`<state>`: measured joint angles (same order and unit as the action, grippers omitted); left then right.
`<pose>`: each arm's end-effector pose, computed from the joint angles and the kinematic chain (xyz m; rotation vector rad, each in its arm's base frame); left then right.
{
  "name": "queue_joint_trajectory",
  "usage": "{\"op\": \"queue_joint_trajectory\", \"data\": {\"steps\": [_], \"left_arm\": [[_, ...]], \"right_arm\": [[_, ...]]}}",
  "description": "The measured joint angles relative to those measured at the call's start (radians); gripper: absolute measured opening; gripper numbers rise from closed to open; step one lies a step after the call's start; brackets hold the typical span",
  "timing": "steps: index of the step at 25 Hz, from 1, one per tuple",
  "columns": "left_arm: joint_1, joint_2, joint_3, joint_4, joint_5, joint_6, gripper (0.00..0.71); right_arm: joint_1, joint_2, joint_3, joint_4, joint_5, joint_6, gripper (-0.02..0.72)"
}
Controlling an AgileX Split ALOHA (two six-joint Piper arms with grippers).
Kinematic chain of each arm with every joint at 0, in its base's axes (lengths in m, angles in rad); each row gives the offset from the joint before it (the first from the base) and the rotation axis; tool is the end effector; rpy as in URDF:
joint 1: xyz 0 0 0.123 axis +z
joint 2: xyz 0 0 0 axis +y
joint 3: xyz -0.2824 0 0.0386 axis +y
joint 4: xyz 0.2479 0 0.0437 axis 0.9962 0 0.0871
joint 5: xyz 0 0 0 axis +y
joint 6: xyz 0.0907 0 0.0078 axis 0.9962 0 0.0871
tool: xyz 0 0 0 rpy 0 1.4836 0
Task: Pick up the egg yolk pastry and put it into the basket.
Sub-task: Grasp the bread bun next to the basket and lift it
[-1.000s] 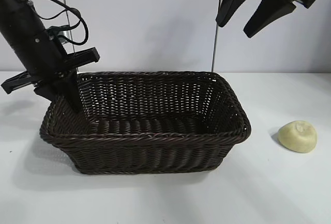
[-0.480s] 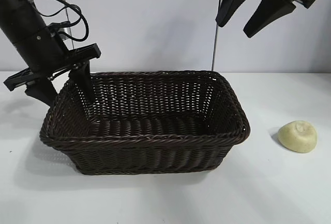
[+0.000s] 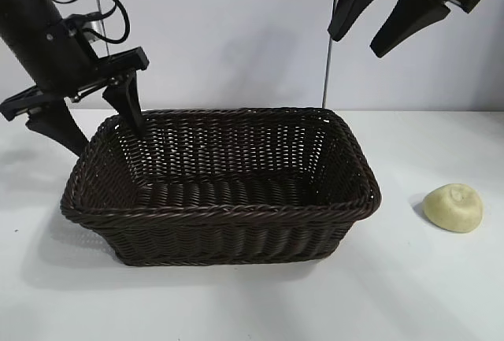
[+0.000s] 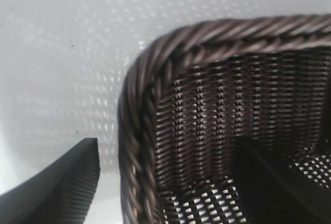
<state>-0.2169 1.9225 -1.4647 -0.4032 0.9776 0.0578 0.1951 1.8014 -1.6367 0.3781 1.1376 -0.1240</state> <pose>0.3817 -0.1145 0.2213 0.1228 2.8982 -0.5502 0.3726 0.1047 0.3120 -0.3037 2.7374 0.5347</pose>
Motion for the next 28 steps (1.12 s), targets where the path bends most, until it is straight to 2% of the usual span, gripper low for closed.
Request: {"op": "queue_joint_trajectory", "data": {"steps": [9,15,21,28], "left_arm": [[0.000,-0.069,0.000,0.058,0.051,0.000,0.526],[0.000,-0.121,0.000,0.054,0.103,0.000,0.526],[0.000,-0.194,0.015,-0.017,0.141,0.012,0.526],[0.000,-0.295,0.129,-0.185,0.076,0.068,0.526]], "right_arm": [[0.000,0.000,0.000,0.000,0.001,0.000,0.424],[0.000,0.000,0.000,0.003,0.001,0.000,0.424],[0.000,0.000,0.000,0.012,0.005,0.000,0.424],[0.000,0.000,0.000,0.016,0.005,0.000,0.424]]}}
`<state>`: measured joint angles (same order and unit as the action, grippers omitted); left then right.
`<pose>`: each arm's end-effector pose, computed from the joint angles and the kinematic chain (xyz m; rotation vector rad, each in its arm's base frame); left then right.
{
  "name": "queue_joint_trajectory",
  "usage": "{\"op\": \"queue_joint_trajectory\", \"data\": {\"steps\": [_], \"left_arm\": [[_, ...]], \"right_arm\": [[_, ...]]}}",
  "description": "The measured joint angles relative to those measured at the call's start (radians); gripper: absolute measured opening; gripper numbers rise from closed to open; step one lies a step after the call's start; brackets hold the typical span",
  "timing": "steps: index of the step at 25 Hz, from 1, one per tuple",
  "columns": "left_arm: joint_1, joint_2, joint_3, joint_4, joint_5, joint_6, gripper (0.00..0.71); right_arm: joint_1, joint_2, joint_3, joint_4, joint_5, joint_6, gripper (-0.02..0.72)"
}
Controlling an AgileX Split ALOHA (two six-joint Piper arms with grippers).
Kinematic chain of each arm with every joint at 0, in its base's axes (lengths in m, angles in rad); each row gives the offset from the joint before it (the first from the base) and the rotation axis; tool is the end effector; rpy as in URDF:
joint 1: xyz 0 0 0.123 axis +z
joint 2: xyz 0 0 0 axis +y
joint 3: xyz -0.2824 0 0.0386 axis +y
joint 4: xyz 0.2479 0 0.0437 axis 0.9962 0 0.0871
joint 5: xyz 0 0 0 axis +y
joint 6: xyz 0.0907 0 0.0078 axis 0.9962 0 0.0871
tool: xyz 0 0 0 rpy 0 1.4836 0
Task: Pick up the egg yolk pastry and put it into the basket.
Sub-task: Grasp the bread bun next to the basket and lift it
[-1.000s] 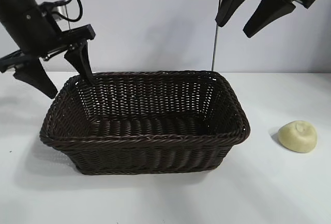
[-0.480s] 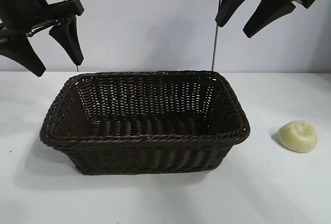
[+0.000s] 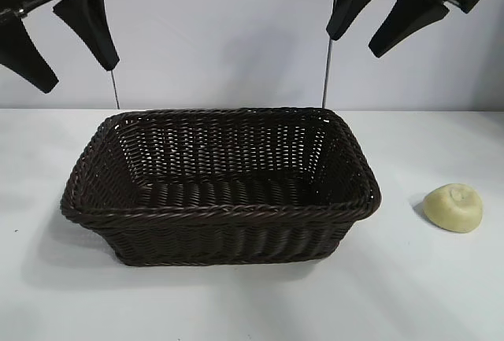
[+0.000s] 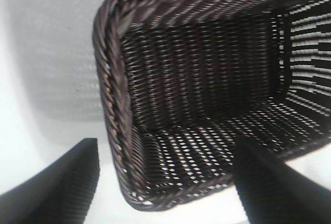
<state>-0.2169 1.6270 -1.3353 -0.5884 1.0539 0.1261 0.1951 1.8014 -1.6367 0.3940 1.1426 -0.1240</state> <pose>0.3176 -0.1150 0.2997 0.1752 2.7473 -0.8042 0.3720 0.1059 0.3124 -0.2995 2.7396 0.5571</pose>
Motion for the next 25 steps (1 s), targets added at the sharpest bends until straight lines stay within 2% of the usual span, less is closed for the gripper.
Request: {"op": "queue_joint_trajectory", "data": {"steps": [6,15,25], "left_arm": [[-0.015,-0.005,0.033,-0.092,-0.076,0.016,0.526],[-0.104,-0.005,0.033,-0.093,-0.150,0.021,0.526],[-0.109,-0.005,0.033,-0.094,-0.171,0.021,0.526]], "right_arm": [[0.000,0.000,0.000,0.002,0.000,0.000,0.424],[0.000,0.000,0.000,0.011,0.001,0.000,0.424],[0.000,0.000,0.000,0.011,0.001,0.000,0.424]]}}
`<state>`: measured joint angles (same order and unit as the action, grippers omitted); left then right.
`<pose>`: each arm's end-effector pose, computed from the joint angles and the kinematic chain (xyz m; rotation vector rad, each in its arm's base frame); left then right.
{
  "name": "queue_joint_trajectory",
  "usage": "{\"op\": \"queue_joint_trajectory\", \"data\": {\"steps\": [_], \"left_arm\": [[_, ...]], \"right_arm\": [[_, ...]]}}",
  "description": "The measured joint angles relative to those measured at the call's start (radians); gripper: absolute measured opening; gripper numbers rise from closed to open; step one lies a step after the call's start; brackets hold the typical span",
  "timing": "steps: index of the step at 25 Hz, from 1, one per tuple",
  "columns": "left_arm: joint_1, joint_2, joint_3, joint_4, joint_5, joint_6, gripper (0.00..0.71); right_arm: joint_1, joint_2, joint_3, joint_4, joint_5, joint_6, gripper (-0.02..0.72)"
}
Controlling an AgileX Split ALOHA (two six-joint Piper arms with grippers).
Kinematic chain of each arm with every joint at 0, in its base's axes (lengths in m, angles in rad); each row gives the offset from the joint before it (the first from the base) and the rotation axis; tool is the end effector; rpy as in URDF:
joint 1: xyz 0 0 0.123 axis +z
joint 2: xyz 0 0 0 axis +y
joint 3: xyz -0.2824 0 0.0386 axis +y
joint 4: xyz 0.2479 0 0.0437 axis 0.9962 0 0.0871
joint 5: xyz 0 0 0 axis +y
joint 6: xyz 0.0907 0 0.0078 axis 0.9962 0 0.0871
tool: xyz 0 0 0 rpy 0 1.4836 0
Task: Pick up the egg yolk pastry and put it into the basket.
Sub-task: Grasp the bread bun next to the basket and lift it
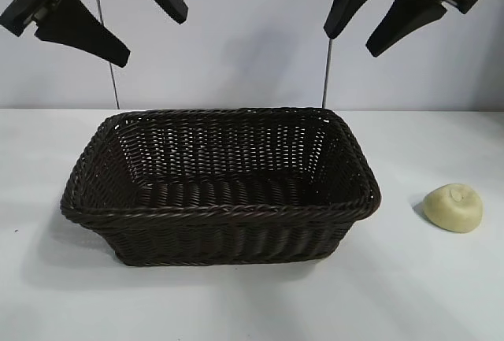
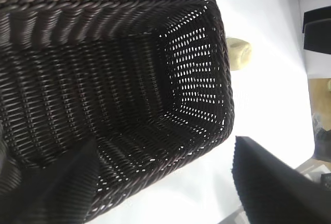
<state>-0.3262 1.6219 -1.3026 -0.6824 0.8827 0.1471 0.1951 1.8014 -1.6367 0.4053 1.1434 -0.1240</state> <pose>0.3132 -0.1528 0.3003 0.1994 2.6125 -0.8951 0.3718 0.1068 0.3127 -0.2955 2.7384 0.5727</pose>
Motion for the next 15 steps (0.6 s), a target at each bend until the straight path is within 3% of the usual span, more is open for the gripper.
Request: {"op": "queue_joint_trajectory", "data": {"steps": [15], "left_arm": [[0.000,0.000,0.000,0.000,0.000,0.000,0.526]], "right_arm": [[0.000,0.000,0.000,0.012,-0.018,0.000,0.424]]}}
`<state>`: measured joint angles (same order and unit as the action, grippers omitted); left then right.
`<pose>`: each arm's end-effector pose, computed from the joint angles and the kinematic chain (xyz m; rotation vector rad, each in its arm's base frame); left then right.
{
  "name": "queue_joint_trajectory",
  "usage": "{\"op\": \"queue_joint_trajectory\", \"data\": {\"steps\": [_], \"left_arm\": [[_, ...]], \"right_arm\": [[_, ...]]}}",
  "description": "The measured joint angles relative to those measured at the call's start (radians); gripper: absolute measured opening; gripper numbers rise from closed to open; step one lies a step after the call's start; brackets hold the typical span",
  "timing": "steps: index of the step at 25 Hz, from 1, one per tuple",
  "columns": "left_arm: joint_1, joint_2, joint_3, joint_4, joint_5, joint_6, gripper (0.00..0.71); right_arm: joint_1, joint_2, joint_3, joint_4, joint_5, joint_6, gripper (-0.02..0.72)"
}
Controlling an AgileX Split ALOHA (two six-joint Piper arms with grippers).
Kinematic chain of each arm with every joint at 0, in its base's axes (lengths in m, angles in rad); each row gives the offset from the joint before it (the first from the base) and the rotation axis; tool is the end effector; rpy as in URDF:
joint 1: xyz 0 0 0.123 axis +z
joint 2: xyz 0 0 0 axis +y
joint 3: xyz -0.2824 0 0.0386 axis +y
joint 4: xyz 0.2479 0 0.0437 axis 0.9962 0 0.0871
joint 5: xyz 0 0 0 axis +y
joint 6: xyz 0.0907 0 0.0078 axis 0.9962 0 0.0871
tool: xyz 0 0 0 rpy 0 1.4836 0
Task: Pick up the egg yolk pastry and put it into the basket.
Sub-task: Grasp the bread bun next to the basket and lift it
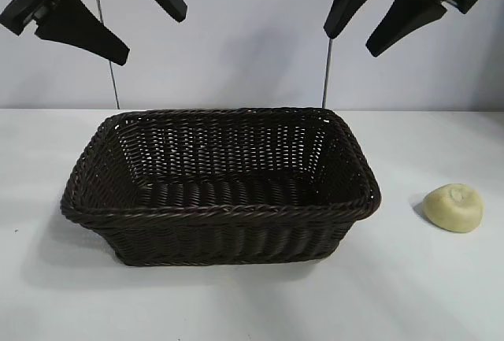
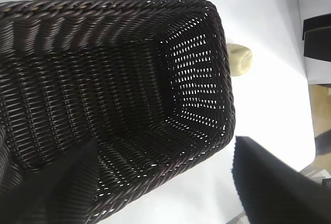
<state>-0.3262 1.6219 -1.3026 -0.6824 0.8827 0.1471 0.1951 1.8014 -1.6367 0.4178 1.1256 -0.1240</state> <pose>0.3132 -0.1528 0.3003 0.1994 2.6125 -0.8951 0.3732 0.1077 0.3136 -0.2836 2.7198 0.5864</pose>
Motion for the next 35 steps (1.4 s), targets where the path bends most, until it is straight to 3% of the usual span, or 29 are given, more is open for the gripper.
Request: {"op": "queue_joint_trajectory", "data": {"steps": [3,8,11,17,24,29,35], "left_arm": [[0.000,0.000,0.000,0.000,0.000,0.000,0.526],[0.000,0.000,0.000,0.000,0.000,0.000,0.526],[0.000,0.000,0.000,0.000,0.000,0.000,0.526],[0.000,0.000,0.000,0.000,0.000,0.000,0.526],[0.000,0.000,0.000,0.000,0.000,0.000,0.526],[0.000,0.000,0.000,0.000,0.000,0.000,0.526],[0.000,0.000,0.000,0.000,0.000,0.000,0.526]], "right_arm": [[0.000,0.000,0.000,-0.020,0.005,0.000,0.424],[-0.024,0.000,0.000,-0.188,0.044,0.045,0.424],[-0.090,0.000,0.000,-0.239,0.067,0.063,0.424],[-0.216,0.000,0.000,-0.255,0.101,0.048,0.424],[-0.221,0.016,0.000,-0.248,0.106,0.029,0.430],[-0.221,0.062,0.040,-0.247,0.104,0.027,0.522],[-0.221,0.116,0.134,-0.247,0.080,0.027,0.540]]}}
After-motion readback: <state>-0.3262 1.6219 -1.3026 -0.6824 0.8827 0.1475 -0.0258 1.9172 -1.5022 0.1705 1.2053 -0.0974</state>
